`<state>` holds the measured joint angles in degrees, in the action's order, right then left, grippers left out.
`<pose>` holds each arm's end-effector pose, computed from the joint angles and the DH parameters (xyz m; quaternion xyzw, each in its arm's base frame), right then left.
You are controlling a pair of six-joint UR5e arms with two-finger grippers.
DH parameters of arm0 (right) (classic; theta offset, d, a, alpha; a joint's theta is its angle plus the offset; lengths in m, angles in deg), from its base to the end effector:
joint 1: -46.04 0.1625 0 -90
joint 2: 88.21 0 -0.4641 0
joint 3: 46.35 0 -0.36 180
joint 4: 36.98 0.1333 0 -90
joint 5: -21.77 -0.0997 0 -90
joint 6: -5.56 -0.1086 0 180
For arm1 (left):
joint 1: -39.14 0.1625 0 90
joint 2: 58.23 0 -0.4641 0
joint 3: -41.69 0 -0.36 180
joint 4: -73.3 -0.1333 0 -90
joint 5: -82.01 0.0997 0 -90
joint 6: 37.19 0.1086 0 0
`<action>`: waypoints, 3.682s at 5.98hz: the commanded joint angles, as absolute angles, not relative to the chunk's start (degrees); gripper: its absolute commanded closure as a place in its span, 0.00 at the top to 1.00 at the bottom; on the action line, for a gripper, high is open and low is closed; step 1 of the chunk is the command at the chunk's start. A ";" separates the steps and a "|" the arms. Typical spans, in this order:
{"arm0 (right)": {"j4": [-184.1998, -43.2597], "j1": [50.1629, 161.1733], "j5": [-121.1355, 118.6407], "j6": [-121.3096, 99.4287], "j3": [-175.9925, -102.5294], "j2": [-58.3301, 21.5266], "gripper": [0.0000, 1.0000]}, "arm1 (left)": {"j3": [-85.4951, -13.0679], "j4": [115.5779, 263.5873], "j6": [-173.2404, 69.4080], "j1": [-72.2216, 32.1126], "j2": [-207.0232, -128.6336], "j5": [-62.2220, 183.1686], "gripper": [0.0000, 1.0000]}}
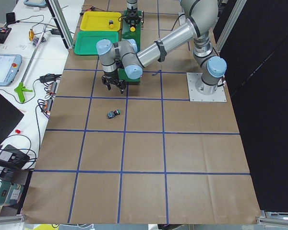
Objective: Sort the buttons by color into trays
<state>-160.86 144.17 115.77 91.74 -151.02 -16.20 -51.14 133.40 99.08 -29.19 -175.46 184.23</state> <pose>0.2020 -0.5251 0.3034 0.7325 -0.6798 -0.0137 0.0338 0.1277 -0.6200 0.2884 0.8368 0.5370 0.1047 0.0190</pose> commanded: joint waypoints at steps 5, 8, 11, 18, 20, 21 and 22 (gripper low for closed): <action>-165.12 136.23 115.21 104.49 -127.72 -31.98 0.11 | -50.77 127.09 109.76 -22.56 -183.03 180.98 0.89; -171.01 134.63 114.68 106.90 -122.20 -42.23 0.26 | -49.10 127.44 108.64 -22.91 -183.31 181.58 0.06; -162.30 134.45 115.12 105.85 -122.29 -35.60 1.00 | -50.84 133.12 99.45 -26.67 -175.71 182.11 0.00; -145.62 144.80 107.73 79.49 -149.36 -4.80 1.00 | -57.98 145.55 40.51 -49.18 -165.37 176.05 0.01; -146.49 146.14 106.08 83.57 -149.10 -5.76 1.00 | -58.68 142.75 40.52 -49.01 -166.77 176.14 0.98; -147.71 145.71 105.63 88.74 -148.92 -6.03 1.00 | -57.46 143.52 37.29 -49.10 -165.82 175.88 0.98; -149.03 145.70 105.54 89.14 -148.84 -6.21 1.00 | -57.28 145.53 23.77 -50.06 -163.20 175.70 0.98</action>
<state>-147.77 145.78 105.82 87.38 -148.96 -5.97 -57.67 144.04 33.95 -49.37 -165.20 175.87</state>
